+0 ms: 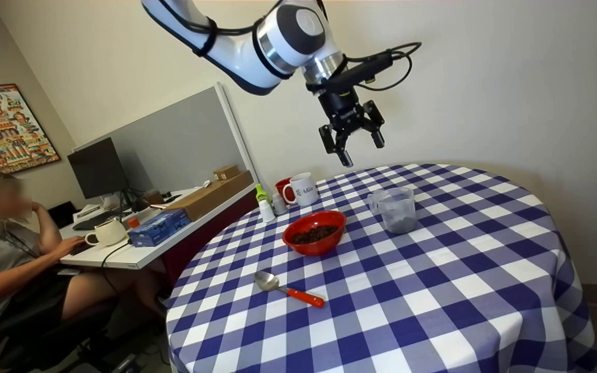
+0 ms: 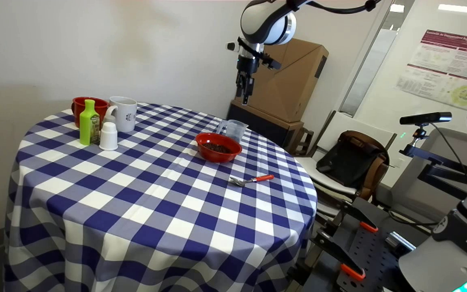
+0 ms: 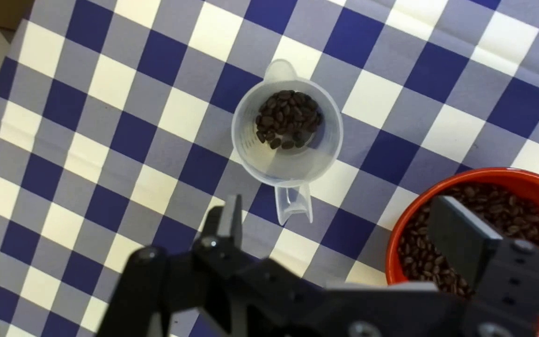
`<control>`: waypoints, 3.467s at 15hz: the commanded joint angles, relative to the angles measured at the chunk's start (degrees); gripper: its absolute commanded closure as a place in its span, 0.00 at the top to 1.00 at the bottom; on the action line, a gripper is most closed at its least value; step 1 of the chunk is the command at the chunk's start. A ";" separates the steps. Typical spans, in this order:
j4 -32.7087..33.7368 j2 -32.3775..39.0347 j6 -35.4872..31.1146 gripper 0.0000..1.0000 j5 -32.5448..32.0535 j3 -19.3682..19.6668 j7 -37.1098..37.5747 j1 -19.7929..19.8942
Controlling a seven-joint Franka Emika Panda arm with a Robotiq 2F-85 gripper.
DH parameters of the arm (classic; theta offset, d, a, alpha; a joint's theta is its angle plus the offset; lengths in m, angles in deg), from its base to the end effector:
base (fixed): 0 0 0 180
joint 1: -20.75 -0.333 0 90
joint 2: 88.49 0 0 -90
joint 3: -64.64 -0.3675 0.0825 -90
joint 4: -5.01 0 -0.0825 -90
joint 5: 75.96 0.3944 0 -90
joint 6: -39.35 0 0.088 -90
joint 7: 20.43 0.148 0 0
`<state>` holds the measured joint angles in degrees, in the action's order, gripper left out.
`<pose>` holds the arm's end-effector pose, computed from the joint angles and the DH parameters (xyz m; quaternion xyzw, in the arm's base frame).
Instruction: Pour the contents of the cup into the bowl
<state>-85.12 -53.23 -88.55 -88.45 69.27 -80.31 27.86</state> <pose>0.7277 -0.1562 0.2833 0.8752 0.4705 -0.0468 0.1022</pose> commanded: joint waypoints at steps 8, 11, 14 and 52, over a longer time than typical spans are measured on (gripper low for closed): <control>25.10 18.57 12.76 1.00 -0.39 -1.92 -7.71 2.24; 27.18 21.02 12.72 1.00 0.09 -2.11 -7.09 2.24; 27.84 22.29 12.53 1.00 0.33 -2.51 -6.86 2.03; -1.81 -7.88 30.30 0.07 15.83 -9.62 -31.71 6.20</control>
<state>-82.35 -58.49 -60.54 -75.12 60.17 -104.72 33.46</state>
